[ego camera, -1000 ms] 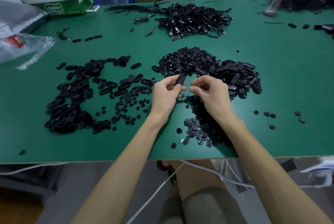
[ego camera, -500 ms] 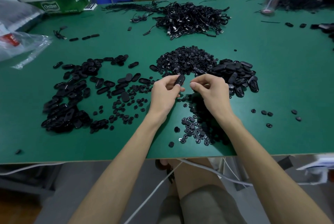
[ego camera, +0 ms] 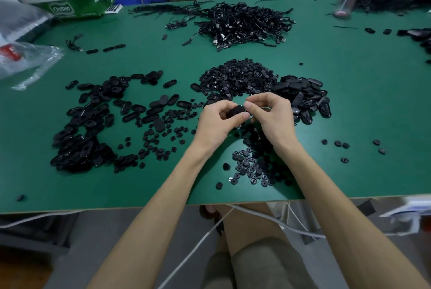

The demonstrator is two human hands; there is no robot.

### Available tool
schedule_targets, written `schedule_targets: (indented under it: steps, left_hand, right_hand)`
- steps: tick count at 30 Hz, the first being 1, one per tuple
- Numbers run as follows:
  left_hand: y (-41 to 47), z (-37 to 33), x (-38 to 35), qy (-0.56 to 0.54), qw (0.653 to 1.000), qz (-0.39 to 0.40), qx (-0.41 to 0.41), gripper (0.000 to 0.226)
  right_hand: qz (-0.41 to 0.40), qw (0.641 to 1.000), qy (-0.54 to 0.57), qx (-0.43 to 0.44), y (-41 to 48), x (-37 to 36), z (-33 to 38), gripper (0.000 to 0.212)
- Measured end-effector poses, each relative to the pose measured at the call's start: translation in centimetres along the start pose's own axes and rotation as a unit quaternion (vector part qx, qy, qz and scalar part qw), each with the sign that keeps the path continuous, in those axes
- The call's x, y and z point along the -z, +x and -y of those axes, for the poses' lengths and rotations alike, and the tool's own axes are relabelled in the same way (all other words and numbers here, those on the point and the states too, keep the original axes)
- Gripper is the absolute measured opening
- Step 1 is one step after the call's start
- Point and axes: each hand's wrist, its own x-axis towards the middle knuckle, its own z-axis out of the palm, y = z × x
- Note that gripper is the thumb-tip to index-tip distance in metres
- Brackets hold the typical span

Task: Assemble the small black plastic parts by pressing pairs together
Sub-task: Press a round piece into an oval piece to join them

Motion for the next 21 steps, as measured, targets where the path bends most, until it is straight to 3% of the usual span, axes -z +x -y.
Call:
schedule_targets:
  steps: [11, 21]
  left_hand:
    - [0.15, 0.09, 0.02, -0.020, 0.999, -0.031, 0.007, 0.009]
    - [0.34, 0.49, 0.28, -0.062, 0.997, -0.055, -0.001, 0.013]
  right_hand:
    - [0.034, 0.999, 0.011, 0.036, -0.55, -0.12, 0.65, 0.007]
    - [0.080, 0.995, 0.064, 0.015, -0.44, -0.28, 0.58, 0.003]
